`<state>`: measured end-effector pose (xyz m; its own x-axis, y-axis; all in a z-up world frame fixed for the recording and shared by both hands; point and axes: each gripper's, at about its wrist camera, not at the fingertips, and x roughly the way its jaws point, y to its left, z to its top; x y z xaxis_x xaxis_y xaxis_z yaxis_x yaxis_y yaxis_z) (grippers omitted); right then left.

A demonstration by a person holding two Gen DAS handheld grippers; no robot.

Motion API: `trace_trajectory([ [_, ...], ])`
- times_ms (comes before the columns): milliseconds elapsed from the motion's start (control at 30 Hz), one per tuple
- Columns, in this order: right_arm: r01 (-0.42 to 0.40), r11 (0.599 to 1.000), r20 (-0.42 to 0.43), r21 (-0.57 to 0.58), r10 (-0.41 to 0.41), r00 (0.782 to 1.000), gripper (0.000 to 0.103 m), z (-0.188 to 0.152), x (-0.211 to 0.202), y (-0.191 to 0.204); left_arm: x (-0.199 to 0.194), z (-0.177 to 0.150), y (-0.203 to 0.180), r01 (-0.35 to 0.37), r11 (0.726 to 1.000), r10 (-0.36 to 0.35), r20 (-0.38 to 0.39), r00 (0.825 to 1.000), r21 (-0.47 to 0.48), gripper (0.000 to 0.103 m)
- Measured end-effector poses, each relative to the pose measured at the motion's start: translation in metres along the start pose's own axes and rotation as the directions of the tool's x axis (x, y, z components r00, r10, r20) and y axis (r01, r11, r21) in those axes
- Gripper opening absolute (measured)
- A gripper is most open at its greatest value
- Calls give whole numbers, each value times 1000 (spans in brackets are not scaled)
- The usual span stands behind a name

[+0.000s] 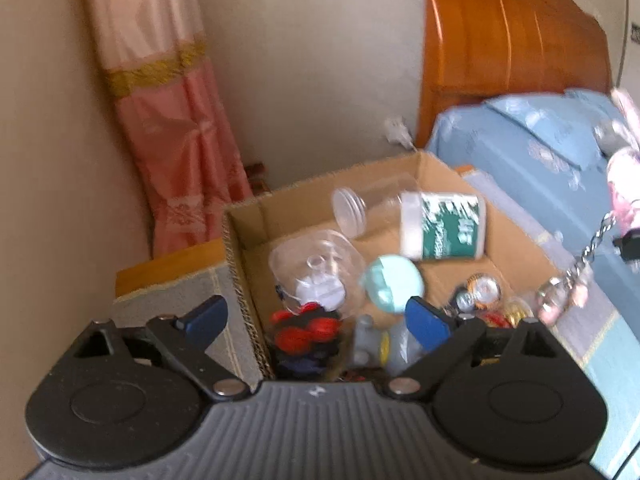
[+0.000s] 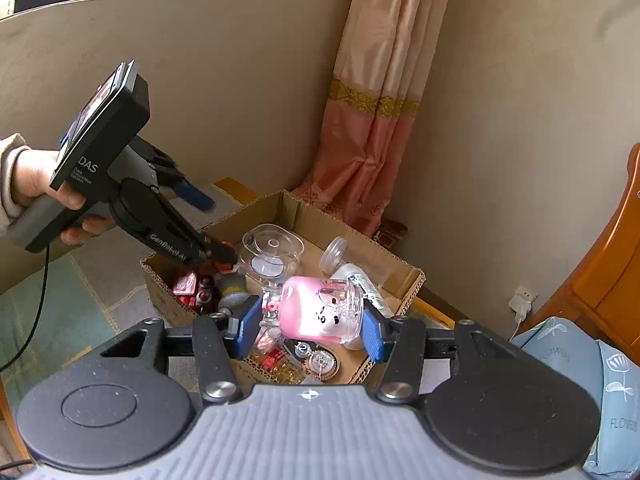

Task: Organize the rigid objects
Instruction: 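Drop the black cube into the box with the left tool while the right tool drops the pink bottle in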

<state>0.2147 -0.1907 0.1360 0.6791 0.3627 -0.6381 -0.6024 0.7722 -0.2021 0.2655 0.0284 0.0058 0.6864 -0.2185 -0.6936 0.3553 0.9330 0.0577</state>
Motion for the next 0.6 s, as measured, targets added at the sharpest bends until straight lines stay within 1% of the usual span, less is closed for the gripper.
trace_trajectory([
  [67,-3,1000,-4,-4,3,1000,56,3,4,0,-3,-3,3,13,1000,-13,-1,1000,-9,95],
  [200,-5,1000,-7,-13,5,1000,56,11,10,1,-13,-12,9,31,998,-31,-10,999,-56,96],
  [400,-13,1000,-2,-4,13,1000,56,30,27,0,-30,-27,17,45,988,-49,-25,998,-145,97],
  [500,-19,1000,-5,-1,19,1000,56,40,40,-3,-41,-35,18,46,985,-49,-17,999,-165,97],
  [600,-23,1000,-15,2,23,1000,56,50,54,-4,-50,-40,17,33,986,-35,-8,999,-163,97],
])
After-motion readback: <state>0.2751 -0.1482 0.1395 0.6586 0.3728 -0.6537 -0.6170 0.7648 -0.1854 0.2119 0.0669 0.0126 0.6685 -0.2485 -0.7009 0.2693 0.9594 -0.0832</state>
